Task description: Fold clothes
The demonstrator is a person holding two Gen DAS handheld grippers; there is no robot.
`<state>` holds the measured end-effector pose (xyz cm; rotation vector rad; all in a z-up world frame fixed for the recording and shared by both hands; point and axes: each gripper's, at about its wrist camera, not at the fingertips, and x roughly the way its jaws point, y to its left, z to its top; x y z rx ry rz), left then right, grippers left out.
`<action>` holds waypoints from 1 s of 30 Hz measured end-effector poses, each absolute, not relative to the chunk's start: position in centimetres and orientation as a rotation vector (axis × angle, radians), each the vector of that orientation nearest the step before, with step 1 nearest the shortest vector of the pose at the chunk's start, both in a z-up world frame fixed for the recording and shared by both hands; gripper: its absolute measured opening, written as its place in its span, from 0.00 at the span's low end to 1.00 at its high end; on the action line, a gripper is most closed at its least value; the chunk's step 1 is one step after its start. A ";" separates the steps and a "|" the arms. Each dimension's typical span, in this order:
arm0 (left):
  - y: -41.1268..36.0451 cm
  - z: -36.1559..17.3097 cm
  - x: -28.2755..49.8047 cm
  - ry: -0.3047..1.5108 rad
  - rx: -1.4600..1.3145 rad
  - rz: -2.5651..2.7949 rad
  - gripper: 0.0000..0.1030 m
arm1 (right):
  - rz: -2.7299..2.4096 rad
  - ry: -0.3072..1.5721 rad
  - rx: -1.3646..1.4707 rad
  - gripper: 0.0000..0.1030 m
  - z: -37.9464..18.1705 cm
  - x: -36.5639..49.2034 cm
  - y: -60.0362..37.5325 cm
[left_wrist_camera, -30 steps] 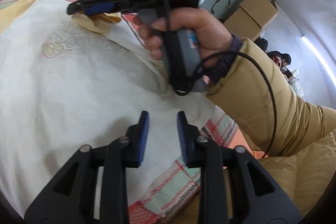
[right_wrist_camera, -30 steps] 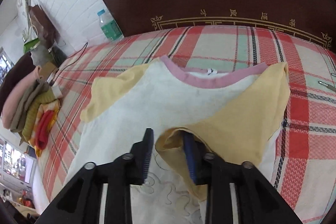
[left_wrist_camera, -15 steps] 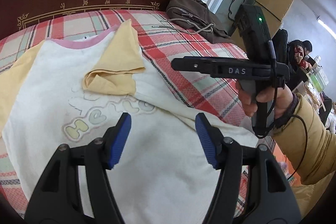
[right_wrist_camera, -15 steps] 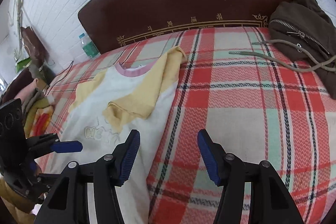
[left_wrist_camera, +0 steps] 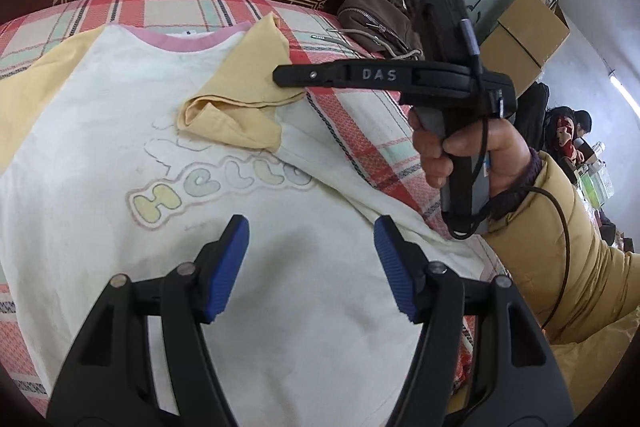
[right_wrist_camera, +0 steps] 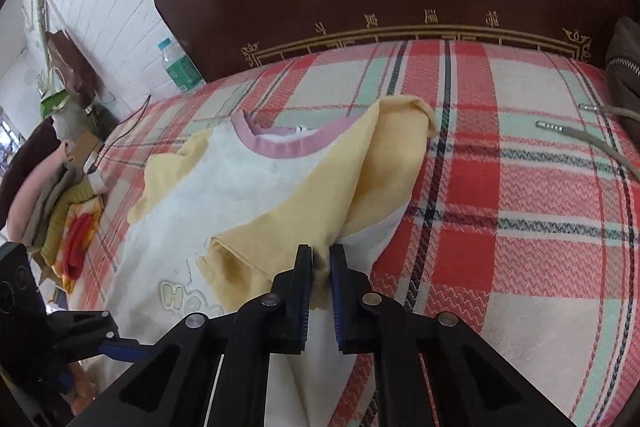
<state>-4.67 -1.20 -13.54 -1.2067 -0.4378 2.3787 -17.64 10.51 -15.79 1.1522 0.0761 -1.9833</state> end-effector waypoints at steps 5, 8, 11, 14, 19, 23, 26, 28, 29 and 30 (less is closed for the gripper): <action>-2.0 -13.7 -4.9 -0.473 -1.200 2.367 0.65 | -1.981 0.117 1.064 0.06 -12.7 -17.5 8.6; -2.0 -13.7 -4.9 -0.470 -1.201 2.369 0.65 | -1.944 0.126 1.086 0.05 -12.9 -18.3 5.9; -2.2 -13.4 -4.5 -0.456 -1.195 2.378 0.65 | -2.002 0.163 1.109 0.09 -13.5 -18.9 4.8; -2.6 -13.4 -4.5 -0.474 -1.182 2.377 0.66 | -2.053 0.177 1.104 0.28 -14.1 -18.6 6.1; -3.2 -13.3 -4.5 -0.507 -1.159 2.375 0.72 | -2.143 0.168 1.102 0.37 -14.8 -18.3 9.9; -3.4 -13.5 -4.7 -0.517 -1.168 2.370 0.72 | -2.104 0.199 1.156 0.30 -16.2 -18.7 9.6; -3.6 -13.7 -4.7 -0.529 -1.174 2.363 0.72 | -2.114 0.269 1.118 0.16 -16.2 -18.3 8.6; -3.7 -13.8 -4.7 -0.537 -1.178 2.359 0.72 | -2.100 0.298 1.098 0.10 -15.9 -18.0 8.1; -3.8 -13.9 -4.7 -0.541 -1.180 2.357 0.73 | -2.082 0.309 1.100 0.09 -15.8 -17.9 7.7; -3.9 -13.9 -4.7 -0.545 -1.181 2.355 0.73 | -2.064 0.314 1.109 0.08 -15.8 -17.9 7.4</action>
